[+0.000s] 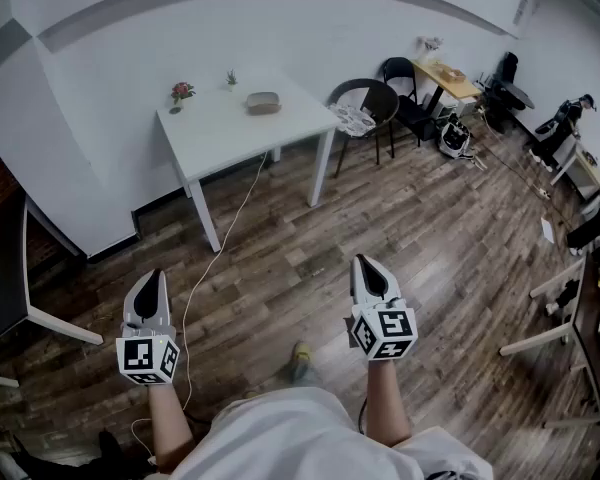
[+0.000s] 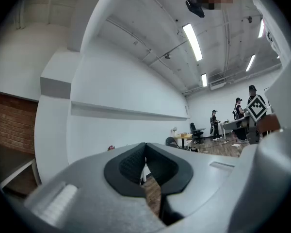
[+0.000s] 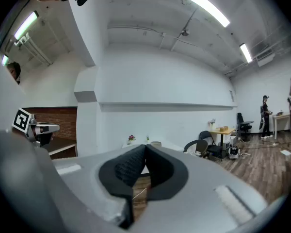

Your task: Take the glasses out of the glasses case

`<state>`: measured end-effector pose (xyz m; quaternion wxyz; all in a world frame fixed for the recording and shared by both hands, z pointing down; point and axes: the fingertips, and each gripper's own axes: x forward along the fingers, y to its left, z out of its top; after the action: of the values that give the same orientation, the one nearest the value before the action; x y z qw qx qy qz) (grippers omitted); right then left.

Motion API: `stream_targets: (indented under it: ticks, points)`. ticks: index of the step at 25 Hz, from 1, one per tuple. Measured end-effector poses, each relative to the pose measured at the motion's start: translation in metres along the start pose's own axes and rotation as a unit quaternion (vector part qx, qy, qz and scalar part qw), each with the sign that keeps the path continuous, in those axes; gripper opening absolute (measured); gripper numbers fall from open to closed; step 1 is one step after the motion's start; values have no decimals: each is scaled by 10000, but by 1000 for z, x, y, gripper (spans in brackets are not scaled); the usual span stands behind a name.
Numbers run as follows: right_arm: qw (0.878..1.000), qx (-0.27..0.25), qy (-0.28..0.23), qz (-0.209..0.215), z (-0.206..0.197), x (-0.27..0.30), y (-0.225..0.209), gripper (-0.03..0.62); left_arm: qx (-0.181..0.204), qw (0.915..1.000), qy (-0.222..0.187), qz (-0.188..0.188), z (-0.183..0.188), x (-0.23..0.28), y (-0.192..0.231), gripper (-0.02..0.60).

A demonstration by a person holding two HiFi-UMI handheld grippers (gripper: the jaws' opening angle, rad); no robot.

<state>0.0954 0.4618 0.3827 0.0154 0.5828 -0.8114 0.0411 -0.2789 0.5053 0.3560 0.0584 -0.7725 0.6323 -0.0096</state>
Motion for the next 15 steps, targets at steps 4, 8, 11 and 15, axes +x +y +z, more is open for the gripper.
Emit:
stream_targets:
  ticks: [4, 8, 11, 15]
  points:
    - [10000, 29, -25, 30, 0, -2, 0, 2, 4, 10000, 16, -4, 0, -3, -5, 9]
    - [10000, 68, -27, 56, -2, -2, 1, 2, 29, 10000, 12, -39, 1, -4, -8, 9]
    - [9999, 84, -14, 80, -3, -3, 4, 2, 44, 10000, 39, -39, 0, -8, -9, 9]
    - [9998, 147, -87, 67, 0, -4, 3, 2, 30, 10000, 65, -43, 2, -7, -9, 9]
